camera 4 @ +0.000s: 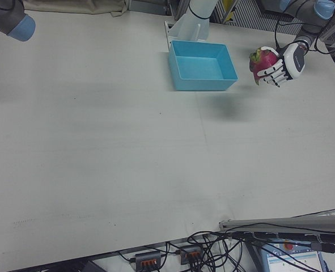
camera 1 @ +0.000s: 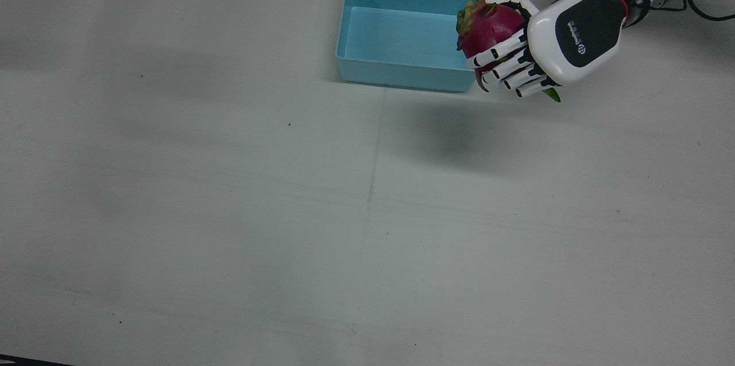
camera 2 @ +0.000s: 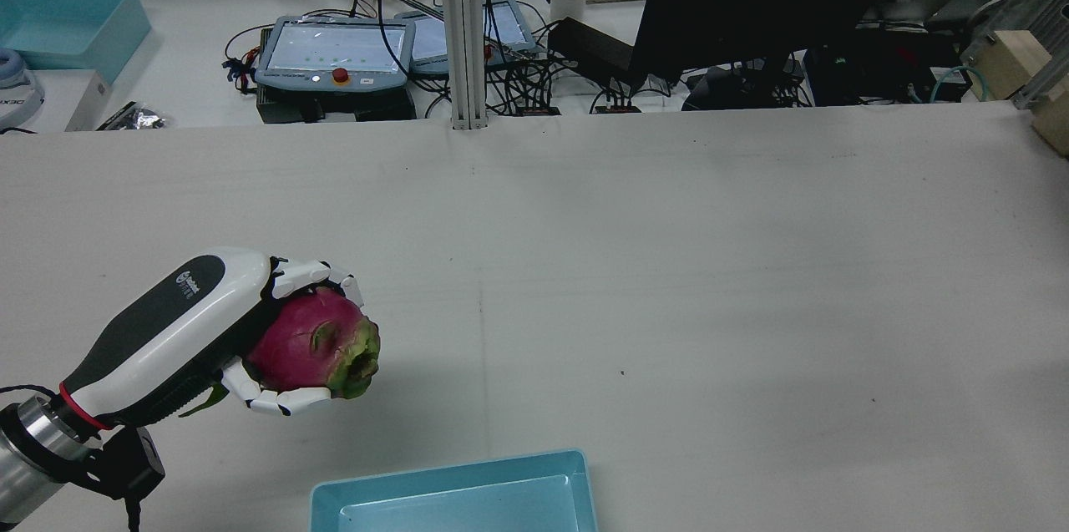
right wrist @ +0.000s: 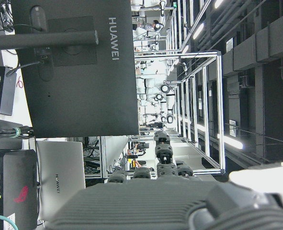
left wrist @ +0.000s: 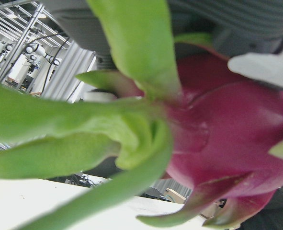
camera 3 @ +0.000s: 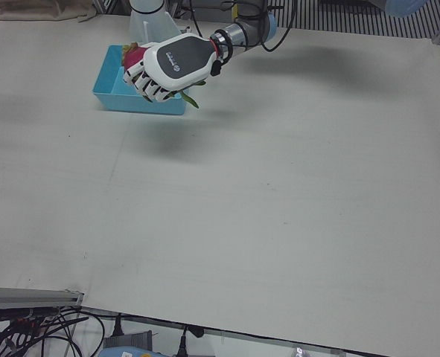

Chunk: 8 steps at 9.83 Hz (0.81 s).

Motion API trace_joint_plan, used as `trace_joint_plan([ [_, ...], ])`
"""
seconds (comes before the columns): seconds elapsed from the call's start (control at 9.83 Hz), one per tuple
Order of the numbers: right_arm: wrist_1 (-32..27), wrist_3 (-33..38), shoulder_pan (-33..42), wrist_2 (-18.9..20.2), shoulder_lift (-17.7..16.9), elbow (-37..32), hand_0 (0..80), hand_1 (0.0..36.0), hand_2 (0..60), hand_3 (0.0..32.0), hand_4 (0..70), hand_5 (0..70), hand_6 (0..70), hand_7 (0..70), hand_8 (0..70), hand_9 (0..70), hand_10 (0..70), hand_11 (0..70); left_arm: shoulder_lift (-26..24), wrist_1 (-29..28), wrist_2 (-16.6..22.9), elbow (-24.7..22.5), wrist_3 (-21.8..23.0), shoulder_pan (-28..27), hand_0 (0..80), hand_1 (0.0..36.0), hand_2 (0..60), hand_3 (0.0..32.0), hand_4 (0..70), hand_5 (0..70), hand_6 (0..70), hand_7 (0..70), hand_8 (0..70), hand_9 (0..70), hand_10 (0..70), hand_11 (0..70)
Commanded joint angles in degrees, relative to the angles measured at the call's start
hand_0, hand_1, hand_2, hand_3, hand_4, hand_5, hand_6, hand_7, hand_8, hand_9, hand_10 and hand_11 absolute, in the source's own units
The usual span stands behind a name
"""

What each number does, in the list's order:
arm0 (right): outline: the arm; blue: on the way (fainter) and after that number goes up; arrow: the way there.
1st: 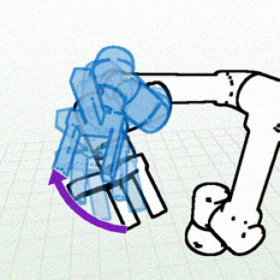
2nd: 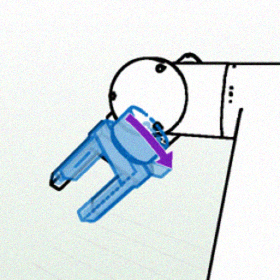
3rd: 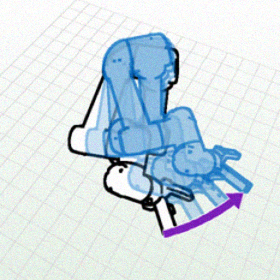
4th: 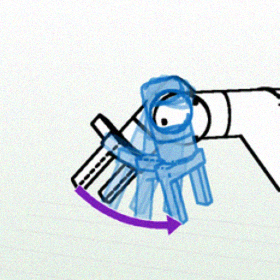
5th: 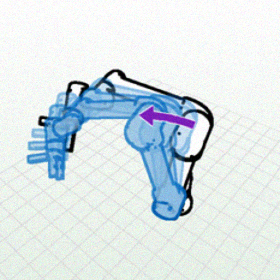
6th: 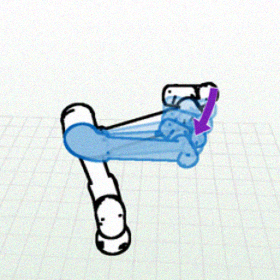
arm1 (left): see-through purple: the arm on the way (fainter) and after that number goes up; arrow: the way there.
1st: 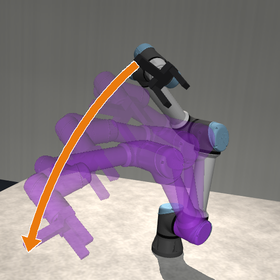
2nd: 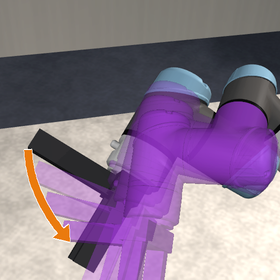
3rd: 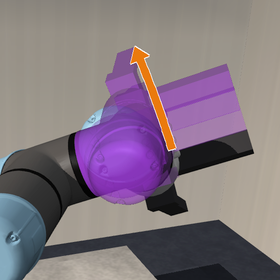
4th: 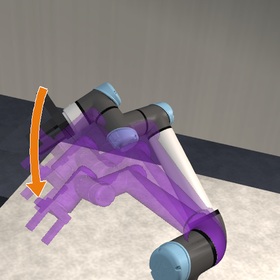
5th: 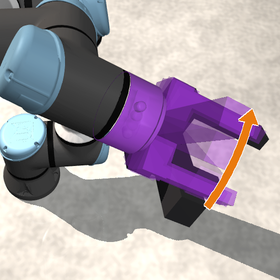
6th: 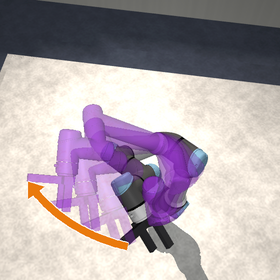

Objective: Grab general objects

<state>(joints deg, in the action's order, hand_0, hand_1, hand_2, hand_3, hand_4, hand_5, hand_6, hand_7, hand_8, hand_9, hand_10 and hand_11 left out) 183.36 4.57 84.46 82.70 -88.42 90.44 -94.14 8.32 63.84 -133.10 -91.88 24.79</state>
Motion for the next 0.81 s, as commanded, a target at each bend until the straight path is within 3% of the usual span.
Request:
trace_joint_plan([
  [0.0,-0.02,0.0,0.0,0.0,0.0,0.0,0.0,0.0,0.0,0.0,0.0,0.0,0.0,0.0,0.0,0.0,0.0,0.0,-0.16,-4.52,5.57,-0.23,0.83,-2.63,5.7,0.0,60.0,0.0,70.0,70.0,64.1,49.0,70.0,70.0,70.0,70.0],
  [0.1,-0.02,0.0,0.0,0.0,0.0,0.0,0.0,0.0,0.0,0.0,0.0,0.0,0.0,0.0,0.0,0.0,0.0,0.0,-0.16,-5.32,5.77,-0.23,0.92,-2.9,9.1,0.0,60.0,0.0,70.0,70.0,63.7,51.1,70.0,70.0,70.0,70.0],
  [0.2,-0.02,0.0,0.0,0.0,0.0,0.0,0.0,0.0,0.0,0.0,0.0,0.0,0.0,0.0,0.0,0.0,0.0,0.0,-0.16,-6.2,6.29,-0.23,0.92,-3.68,10.4,0.0,42.2,0.0,70.0,70.0,55.1,47.6,66.7,70.0,70.0,70.0],
  [0.31,-0.02,0.0,0.0,0.0,0.0,0.0,0.0,0.0,0.0,0.0,0.0,0.0,0.0,0.0,0.0,0.0,0.0,0.0,-0.16,-7.08,7.77,-0.23,0.92,-4.74,15.2,0.0,24.8,0.0,64.0,53.7,38.6,38.4,52.4,53.6,70.0,70.0],
  [0.41,-0.02,0.0,0.0,0.0,0.0,0.0,0.0,0.0,0.0,0.0,0.0,0.0,0.0,0.0,0.0,0.0,0.0,0.0,-0.16,-8.13,9.35,-0.23,0.83,-5.62,23.8,0.0,10.3,0.0,48.5,41.6,22.5,31.9,37.8,35.8,65.4,70.0],
  [0.51,-0.02,0.0,0.0,0.0,0.0,0.0,0.0,0.0,0.0,0.0,0.0,0.0,0.0,0.0,0.0,0.0,0.0,0.0,-0.16,-8.84,9.89,-0.23,0.83,-5.89,29.2,0.0,0.6,0.0,38.0,35.7,14.2,28.5,28.1,23.8,49.3,68.4],
  [0.61,-0.02,0.0,0.0,0.0,0.0,0.0,0.0,0.0,0.0,0.0,0.0,0.0,0.0,0.0,0.0,0.0,0.0,0.0,-0.16,-9.54,10.68,-0.23,0.83,-6.85,33.4,0.0,0.0,0.0,28.0,26.0,8.1,25.6,20.2,13.9,37.3,51.7],
  [0.71,-0.02,0.0,0.0,0.0,0.0,0.0,0.0,0.0,0.0,0.0,0.0,0.0,0.0,0.0,0.0,0.0,0.0,0.0,-0.16,-9.55,11.65,-0.23,0.65,-7.46,38.3,0.7,0.0,0.0,15.4,11.7,1.9,21.3,12.3,3.7,25.1,36.1],
])
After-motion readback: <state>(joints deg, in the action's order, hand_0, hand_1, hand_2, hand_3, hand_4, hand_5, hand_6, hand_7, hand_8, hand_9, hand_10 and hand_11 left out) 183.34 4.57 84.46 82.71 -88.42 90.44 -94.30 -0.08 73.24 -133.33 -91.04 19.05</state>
